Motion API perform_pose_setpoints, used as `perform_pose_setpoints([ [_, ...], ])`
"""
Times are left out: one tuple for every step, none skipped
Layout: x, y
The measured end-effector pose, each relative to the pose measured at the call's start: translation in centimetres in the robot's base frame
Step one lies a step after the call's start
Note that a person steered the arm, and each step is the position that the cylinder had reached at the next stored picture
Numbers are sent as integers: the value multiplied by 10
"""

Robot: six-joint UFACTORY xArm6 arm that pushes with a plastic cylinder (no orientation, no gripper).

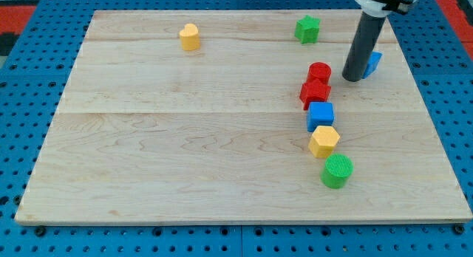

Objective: Keep the green star at the top center of the board

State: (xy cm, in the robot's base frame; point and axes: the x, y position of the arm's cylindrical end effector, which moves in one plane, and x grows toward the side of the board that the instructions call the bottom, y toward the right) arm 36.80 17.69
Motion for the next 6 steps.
perform_pose_setpoints([
  [-10,-43],
  [-39,-5],
  [-73,-3],
  [-106,25],
  [-115,-45],
  [-115,-109],
])
